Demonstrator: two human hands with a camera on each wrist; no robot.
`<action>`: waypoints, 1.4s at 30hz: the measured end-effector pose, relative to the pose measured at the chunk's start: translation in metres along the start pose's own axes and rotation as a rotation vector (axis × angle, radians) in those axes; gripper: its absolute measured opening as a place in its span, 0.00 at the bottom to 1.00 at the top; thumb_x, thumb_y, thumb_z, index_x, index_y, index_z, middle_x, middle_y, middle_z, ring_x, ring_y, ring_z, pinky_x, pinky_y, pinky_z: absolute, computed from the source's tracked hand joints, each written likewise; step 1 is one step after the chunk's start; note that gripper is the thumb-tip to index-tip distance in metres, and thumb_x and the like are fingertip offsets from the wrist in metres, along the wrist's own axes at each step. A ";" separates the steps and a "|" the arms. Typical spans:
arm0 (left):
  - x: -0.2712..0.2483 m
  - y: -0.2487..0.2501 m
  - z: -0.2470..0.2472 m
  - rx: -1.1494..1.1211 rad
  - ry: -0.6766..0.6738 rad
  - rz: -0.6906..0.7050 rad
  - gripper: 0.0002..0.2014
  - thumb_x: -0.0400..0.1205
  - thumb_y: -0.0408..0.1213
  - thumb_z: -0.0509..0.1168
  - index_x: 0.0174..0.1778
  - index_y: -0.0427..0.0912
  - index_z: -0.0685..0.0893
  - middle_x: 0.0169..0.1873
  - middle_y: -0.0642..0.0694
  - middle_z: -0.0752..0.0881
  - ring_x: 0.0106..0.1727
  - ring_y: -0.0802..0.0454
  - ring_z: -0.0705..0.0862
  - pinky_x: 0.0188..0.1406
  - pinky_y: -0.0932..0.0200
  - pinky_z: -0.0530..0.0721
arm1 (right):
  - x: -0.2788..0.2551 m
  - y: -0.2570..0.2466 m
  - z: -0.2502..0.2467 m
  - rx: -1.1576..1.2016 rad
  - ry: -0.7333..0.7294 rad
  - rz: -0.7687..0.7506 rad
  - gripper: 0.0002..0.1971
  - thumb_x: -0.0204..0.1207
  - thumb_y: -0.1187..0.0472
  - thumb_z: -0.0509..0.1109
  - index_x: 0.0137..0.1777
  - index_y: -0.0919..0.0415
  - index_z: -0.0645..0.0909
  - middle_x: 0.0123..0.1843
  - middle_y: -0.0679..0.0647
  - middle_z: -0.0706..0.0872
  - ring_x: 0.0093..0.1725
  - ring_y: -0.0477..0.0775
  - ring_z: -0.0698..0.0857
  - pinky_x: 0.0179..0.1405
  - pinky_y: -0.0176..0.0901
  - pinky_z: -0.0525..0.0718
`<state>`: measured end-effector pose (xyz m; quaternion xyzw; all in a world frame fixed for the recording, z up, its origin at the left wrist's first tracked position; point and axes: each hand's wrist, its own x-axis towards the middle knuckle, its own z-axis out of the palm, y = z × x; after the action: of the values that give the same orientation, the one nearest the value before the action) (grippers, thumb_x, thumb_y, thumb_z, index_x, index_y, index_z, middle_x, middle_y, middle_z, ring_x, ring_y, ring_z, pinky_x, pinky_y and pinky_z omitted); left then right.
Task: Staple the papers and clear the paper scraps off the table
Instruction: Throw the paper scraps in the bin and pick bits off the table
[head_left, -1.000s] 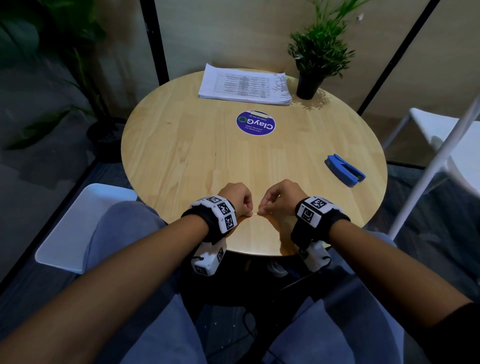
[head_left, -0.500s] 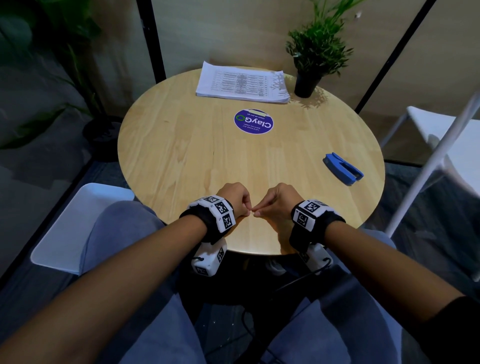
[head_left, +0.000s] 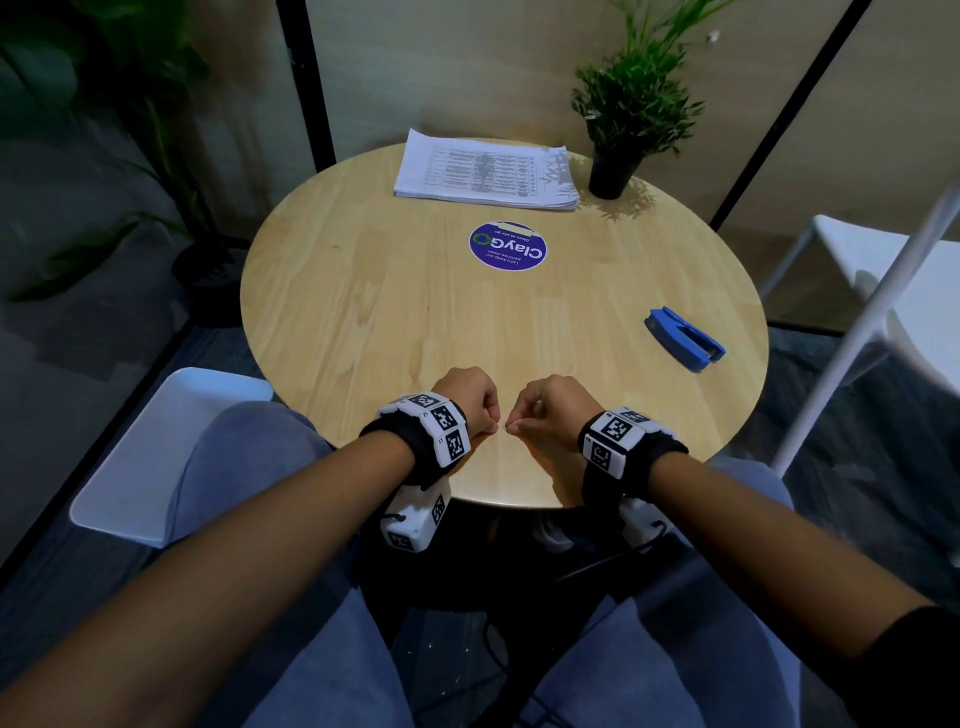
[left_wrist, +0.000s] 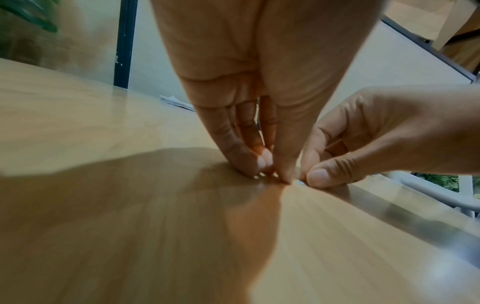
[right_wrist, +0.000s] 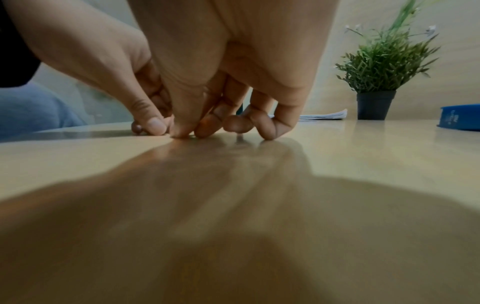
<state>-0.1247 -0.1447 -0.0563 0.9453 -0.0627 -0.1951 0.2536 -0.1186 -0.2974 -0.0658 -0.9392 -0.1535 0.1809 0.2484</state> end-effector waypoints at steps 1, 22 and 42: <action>0.000 0.000 0.000 0.002 0.001 -0.002 0.06 0.75 0.34 0.73 0.46 0.39 0.90 0.48 0.43 0.90 0.52 0.47 0.87 0.52 0.55 0.83 | -0.001 -0.001 0.001 -0.037 0.003 -0.002 0.06 0.71 0.58 0.76 0.44 0.60 0.88 0.45 0.51 0.89 0.42 0.45 0.81 0.46 0.36 0.75; 0.009 0.008 0.004 0.036 -0.003 0.041 0.08 0.75 0.35 0.73 0.48 0.40 0.89 0.49 0.43 0.89 0.53 0.46 0.86 0.47 0.60 0.79 | 0.003 0.011 -0.011 0.026 0.033 0.059 0.07 0.80 0.66 0.61 0.49 0.63 0.81 0.51 0.58 0.88 0.51 0.55 0.83 0.55 0.43 0.78; 0.026 0.022 -0.010 0.297 -0.178 0.342 0.08 0.78 0.33 0.69 0.52 0.39 0.89 0.53 0.42 0.88 0.55 0.45 0.85 0.54 0.58 0.78 | 0.006 0.026 -0.026 0.079 0.081 0.103 0.05 0.80 0.65 0.62 0.44 0.58 0.78 0.44 0.50 0.82 0.45 0.50 0.79 0.48 0.38 0.73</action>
<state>-0.0978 -0.1644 -0.0459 0.9269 -0.2722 -0.2207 0.1345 -0.0978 -0.3274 -0.0600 -0.9418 -0.0876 0.1611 0.2816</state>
